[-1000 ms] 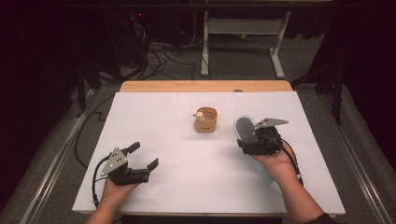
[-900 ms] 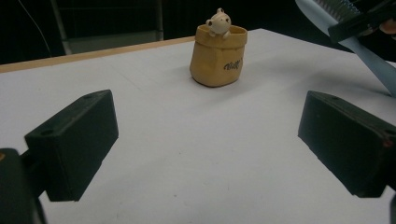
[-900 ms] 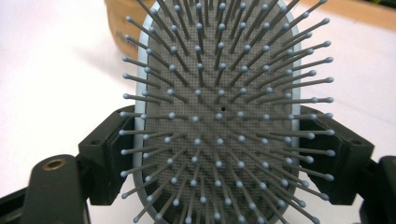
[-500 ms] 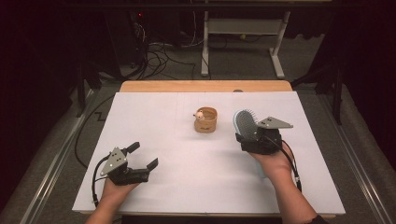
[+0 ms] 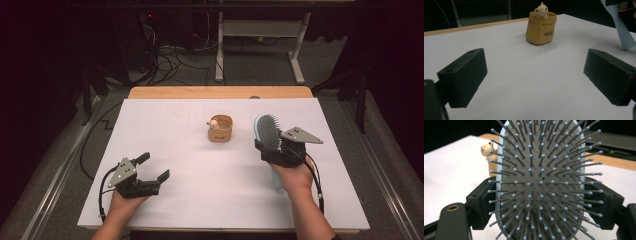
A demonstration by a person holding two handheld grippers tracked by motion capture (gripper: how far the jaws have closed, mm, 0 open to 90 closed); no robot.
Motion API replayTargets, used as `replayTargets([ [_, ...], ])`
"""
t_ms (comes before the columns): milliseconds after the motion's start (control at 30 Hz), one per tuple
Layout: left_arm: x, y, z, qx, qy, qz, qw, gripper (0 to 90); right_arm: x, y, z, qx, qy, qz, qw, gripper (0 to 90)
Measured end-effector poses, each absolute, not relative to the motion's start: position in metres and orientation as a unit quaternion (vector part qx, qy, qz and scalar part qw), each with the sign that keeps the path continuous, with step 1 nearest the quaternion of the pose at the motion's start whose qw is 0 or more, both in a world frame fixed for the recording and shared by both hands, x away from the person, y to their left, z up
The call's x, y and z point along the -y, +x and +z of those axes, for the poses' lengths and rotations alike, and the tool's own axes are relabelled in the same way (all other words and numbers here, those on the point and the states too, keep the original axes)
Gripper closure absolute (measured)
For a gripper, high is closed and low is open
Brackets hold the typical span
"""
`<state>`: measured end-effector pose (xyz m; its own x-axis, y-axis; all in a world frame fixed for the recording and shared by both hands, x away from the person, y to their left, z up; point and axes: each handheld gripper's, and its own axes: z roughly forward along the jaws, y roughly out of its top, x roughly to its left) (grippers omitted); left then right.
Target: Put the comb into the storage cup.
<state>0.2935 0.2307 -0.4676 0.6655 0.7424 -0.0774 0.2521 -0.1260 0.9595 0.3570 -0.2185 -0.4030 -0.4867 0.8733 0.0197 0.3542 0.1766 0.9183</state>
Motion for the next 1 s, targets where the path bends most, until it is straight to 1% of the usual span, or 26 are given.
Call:
replayTargets([
  [300, -0.231, 0.293, -0.467, -0.343, 0.718, 0.218, 0.565, 5.6, 0.221, 0.345, -0.401, -0.693, 0.415, 0.510, 0.297, 20.5],
  [500, -0.231, 0.294, -0.467, -0.345, 0.717, 0.218, 0.565, 5.6, 0.220, 0.338, -0.401, -0.683, 0.404, 0.528, 0.302, 20.4],
  [1000, -0.229, 0.294, -0.468, -0.344, 0.722, 0.214, 0.561, 5.6, 0.224, 0.320, -0.406, -0.677, 0.384, 0.530, 0.336, 20.4],
])
